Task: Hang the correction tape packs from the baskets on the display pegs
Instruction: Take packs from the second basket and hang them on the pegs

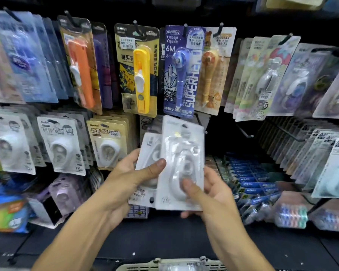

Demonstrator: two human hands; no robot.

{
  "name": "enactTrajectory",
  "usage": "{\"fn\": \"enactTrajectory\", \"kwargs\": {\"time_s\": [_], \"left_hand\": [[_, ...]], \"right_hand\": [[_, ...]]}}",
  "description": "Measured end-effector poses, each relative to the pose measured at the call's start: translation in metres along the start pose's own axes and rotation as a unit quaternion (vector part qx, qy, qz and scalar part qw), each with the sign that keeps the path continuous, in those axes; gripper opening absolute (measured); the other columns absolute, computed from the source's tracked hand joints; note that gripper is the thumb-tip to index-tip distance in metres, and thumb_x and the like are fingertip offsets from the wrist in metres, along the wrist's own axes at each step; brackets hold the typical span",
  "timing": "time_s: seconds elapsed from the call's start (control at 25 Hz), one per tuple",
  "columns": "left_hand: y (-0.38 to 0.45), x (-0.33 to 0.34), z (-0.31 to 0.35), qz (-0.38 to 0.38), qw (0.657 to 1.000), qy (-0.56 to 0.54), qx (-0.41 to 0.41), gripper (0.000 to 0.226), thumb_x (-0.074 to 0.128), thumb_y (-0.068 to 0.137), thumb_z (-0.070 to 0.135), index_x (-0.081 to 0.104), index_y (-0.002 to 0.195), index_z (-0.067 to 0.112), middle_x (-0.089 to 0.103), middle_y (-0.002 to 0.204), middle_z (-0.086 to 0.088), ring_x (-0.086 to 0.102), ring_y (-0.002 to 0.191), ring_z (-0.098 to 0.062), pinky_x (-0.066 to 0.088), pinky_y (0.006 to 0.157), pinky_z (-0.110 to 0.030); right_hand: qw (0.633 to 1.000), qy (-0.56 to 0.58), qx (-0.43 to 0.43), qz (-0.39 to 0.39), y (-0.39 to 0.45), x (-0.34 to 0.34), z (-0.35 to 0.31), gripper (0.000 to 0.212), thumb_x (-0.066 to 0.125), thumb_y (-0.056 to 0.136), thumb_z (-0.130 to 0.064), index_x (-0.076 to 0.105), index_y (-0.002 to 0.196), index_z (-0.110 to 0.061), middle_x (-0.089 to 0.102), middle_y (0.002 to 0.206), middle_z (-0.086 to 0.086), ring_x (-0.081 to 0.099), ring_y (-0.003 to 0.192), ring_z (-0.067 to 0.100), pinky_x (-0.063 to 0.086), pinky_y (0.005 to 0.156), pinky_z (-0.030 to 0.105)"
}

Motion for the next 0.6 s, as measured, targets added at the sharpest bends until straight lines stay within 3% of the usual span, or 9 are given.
{"fn": "enactTrajectory", "kwargs": {"time_s": [0.12, 0.2, 0.28, 0.4, 0.48, 0.6], "left_hand": [[-0.001, -0.014, 0.012, 0.042, 0.998, -0.003, 0.040, 0.060, 0.088, 0.056, 0.030, 0.073, 0.115, 0.029, 0.079, 0.109, -0.008, 0.076, 0.098, -0.032, 0.057, 0.089, -0.051], [0.000, -0.023, 0.015, 0.076, 0.995, 0.003, 0.062, 0.057, 0.087, 0.057, 0.028, 0.074, 0.112, 0.028, 0.080, 0.104, -0.005, 0.078, 0.092, -0.028, 0.061, 0.079, -0.043], [0.001, -0.028, 0.015, 0.099, 0.993, -0.001, 0.070, 0.053, 0.085, 0.061, 0.025, 0.073, 0.113, 0.026, 0.080, 0.102, -0.004, 0.078, 0.090, -0.025, 0.063, 0.078, -0.042], [0.002, -0.028, 0.012, 0.117, 0.991, -0.001, 0.065, 0.044, 0.084, 0.070, 0.021, 0.073, 0.112, 0.027, 0.080, 0.103, -0.002, 0.078, 0.092, -0.025, 0.058, 0.090, -0.050], [0.002, -0.028, 0.011, 0.124, 0.990, -0.001, 0.066, 0.033, 0.081, 0.078, 0.018, 0.075, 0.108, 0.029, 0.080, 0.104, -0.002, 0.078, 0.094, -0.025, 0.056, 0.094, -0.054], [0.002, -0.030, 0.009, 0.133, 0.989, -0.008, 0.061, 0.027, 0.078, 0.083, 0.015, 0.076, 0.105, 0.030, 0.080, 0.104, -0.002, 0.078, 0.093, -0.025, 0.056, 0.093, -0.055]], "right_hand": [[0.993, -0.041, -0.022, 0.109, 0.002, -0.038, -0.014, 0.044, 0.076, 0.089, -0.028, 0.059, 0.127, -0.043, 0.075, 0.108, -0.007, 0.070, 0.073, 0.016, 0.049, 0.046, 0.027], [0.985, -0.087, -0.032, 0.144, -0.001, -0.057, -0.018, 0.053, 0.074, 0.089, -0.031, 0.052, 0.126, -0.061, 0.067, 0.120, -0.026, 0.069, 0.096, 0.017, 0.052, 0.065, 0.032], [0.983, -0.111, -0.036, 0.142, -0.003, -0.059, -0.019, 0.046, 0.075, 0.088, -0.033, 0.059, 0.120, -0.061, 0.057, 0.124, -0.043, 0.061, 0.123, 0.027, 0.050, 0.086, 0.049], [0.975, -0.136, -0.056, 0.168, -0.010, -0.060, -0.023, 0.040, 0.076, 0.088, -0.031, 0.066, 0.113, -0.060, 0.054, 0.116, -0.051, 0.059, 0.126, 0.020, 0.047, 0.100, 0.068], [0.973, -0.136, -0.055, 0.176, -0.012, -0.060, -0.021, 0.039, 0.075, 0.087, -0.030, 0.067, 0.111, -0.060, 0.057, 0.115, -0.049, 0.058, 0.125, 0.007, 0.047, 0.102, 0.066], [0.973, -0.141, -0.040, 0.179, -0.014, -0.059, -0.018, 0.039, 0.077, 0.085, -0.032, 0.067, 0.109, -0.061, 0.059, 0.114, -0.047, 0.055, 0.120, -0.010, 0.047, 0.108, 0.052]]}}
Point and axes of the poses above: each hand's wrist, its own y-axis towards the middle knuckle, its own x-axis out of the palm, z = x × y, the point moved 8 cm from there along y, towards the middle knuckle
